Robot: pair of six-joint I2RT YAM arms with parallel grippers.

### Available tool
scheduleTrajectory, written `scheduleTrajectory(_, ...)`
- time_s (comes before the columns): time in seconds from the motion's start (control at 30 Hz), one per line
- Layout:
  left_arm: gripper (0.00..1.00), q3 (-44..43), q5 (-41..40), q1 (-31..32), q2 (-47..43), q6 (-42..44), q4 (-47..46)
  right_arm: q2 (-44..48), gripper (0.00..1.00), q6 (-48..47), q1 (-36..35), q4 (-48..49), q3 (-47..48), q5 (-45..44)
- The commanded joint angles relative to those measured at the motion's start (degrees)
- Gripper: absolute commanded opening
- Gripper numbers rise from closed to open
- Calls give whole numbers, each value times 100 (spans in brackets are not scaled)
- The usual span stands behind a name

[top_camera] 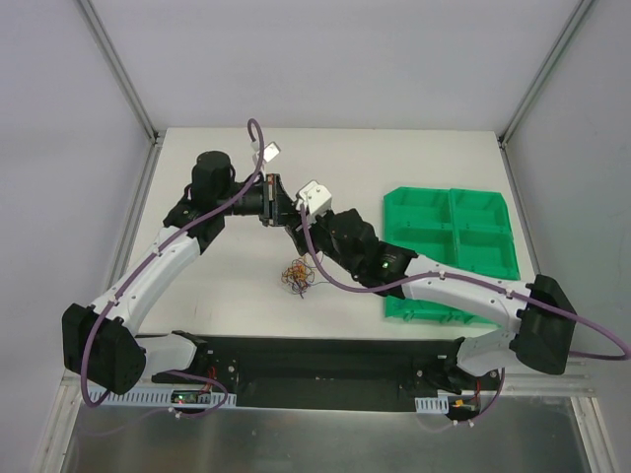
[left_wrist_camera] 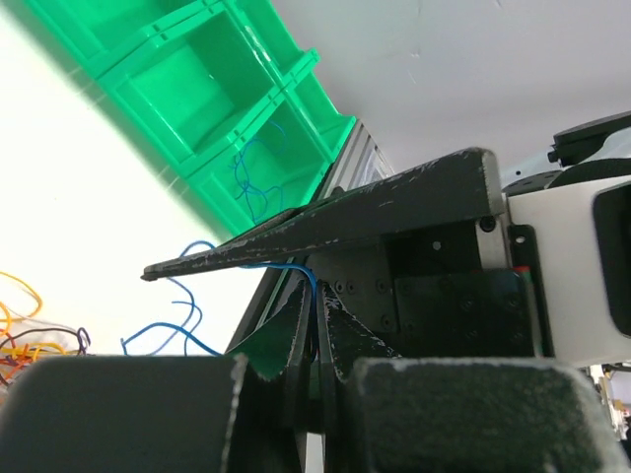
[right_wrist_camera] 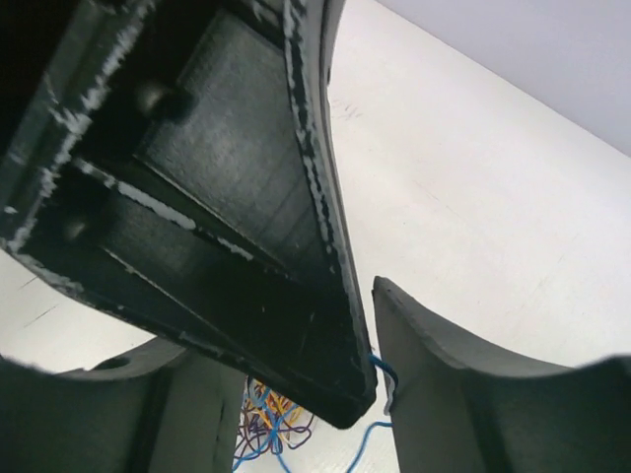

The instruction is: Untangle the cables

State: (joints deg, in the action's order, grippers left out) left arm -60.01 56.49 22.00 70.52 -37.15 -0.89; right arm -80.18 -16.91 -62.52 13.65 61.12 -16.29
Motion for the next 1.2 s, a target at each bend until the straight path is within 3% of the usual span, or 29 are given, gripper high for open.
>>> scheduleTrajectory(0.0,0,33,29,-55,-100,-144,-193,239,52,275,-41,621,-214,-454)
scheduleTrajectory(0.27,0,59,-24,-117,-109,-223,-202,416,50,451,-111,744,-522,-524)
scheduleTrajectory(0.37,0,59,-6,-117,-83,-223,-193,381,40,521,-111,762,-479,-594)
scheduleTrajectory(0.43,0,33,46,-126,-65,-188,-202,354,25,557,-120,806,-461,-542)
scheduleTrajectory(0.5,21,16,195,-152,-47,-22,-202,337,0,636,-129,789,-470,-629)
scheduleTrajectory(0.6,53,15,319,-248,-117,163,-167,459,0,733,-129,692,-610,-796)
scheduleTrajectory(0.7,70,16,22,-336,-328,497,61,862,0,794,-111,490,-917,-1059)
scheduleTrajectory(0.93,84,-64,-1060,-424,-759,1148,844,2338,0,1101,257,-1107,-1515,-2026)
scheduleTrajectory(1.17,84,-99,-956,-425,-592,1148,880,3692,0,2014,1715,-3683,-1489,-2721)
